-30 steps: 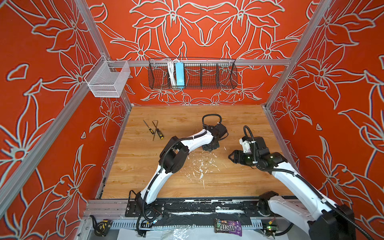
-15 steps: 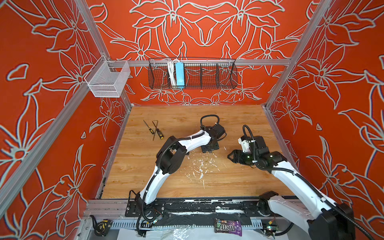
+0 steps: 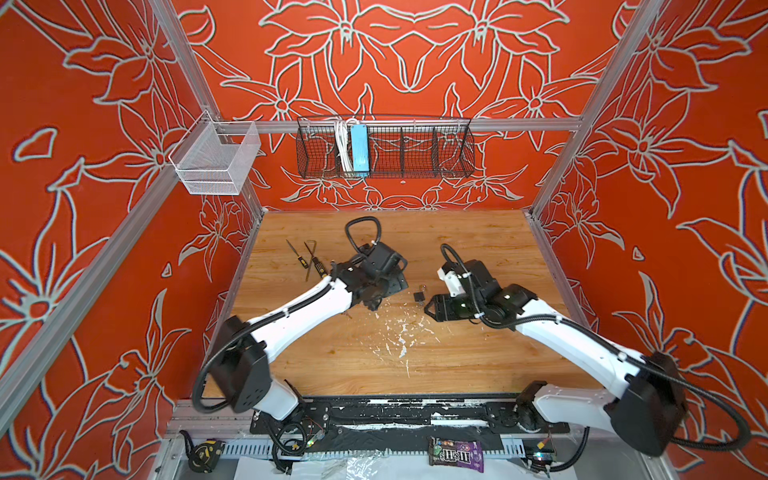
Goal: Unlock with the key
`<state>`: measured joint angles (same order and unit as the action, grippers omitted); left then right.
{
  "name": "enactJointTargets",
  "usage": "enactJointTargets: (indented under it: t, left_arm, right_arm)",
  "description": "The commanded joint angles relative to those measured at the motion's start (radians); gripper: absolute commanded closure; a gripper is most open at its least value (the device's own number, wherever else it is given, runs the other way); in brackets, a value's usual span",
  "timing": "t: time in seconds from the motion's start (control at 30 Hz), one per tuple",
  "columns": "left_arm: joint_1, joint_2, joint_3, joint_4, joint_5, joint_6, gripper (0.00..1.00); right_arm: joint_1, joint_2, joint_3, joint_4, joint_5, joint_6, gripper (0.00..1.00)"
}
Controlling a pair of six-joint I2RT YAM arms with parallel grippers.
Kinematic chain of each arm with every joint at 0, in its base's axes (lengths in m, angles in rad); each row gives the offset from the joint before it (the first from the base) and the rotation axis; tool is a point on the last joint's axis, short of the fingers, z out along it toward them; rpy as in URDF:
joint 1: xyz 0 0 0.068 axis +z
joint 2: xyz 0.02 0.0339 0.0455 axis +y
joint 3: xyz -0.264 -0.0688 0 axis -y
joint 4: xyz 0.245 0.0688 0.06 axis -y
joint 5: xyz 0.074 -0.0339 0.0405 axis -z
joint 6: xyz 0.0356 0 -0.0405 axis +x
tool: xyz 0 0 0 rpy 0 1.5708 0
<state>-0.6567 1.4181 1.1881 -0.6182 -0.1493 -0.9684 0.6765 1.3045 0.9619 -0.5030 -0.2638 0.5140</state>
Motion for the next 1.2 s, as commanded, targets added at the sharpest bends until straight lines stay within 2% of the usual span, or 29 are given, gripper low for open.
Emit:
enactJointTargets:
  t: [0.0,0.13,0.23,0.4,0.57,0.7,0.87,1.17]
  left_arm:
    - [0.053,-0.137,-0.089,-0.059,-0.058,0.052,0.07]
    - [0.126,-0.342,-0.206,-0.108,-0.100,0.088,0.00]
    - [0.183,-0.485,-0.259,-0.146,-0.116,0.114,0.02]
    - [0.251,-0.616,-0.301,-0.224,-0.159,0.127,0.02]
    - [0.277,-0.685,-0.328,-0.262,-0.158,0.121,0.02]
    - [0.281,-0.714,-0.337,-0.294,-0.143,0.086,0.02]
    - [0.281,-0.748,-0.359,-0.305,-0.149,0.059,0.02]
    - [0.282,-0.804,-0.395,-0.293,-0.171,0.016,0.02]
  right_arm:
    - [0.089,0.113,0.109,0.069,0.058,0.011,0.34]
    - [0.192,0.270,0.231,0.145,0.098,-0.010,0.36]
    - [0.231,0.390,0.319,0.193,0.090,-0.003,0.38]
    - [0.270,0.567,0.453,0.244,0.084,-0.013,0.44]
    - [0.293,0.728,0.595,0.219,0.075,-0.065,0.47]
    - [0.295,0.812,0.680,0.195,0.032,-0.187,0.50]
    - [0.296,0.885,0.746,0.144,-0.002,-0.320,0.50]
    - [0.296,0.967,0.836,0.068,-0.004,-0.450,0.52]
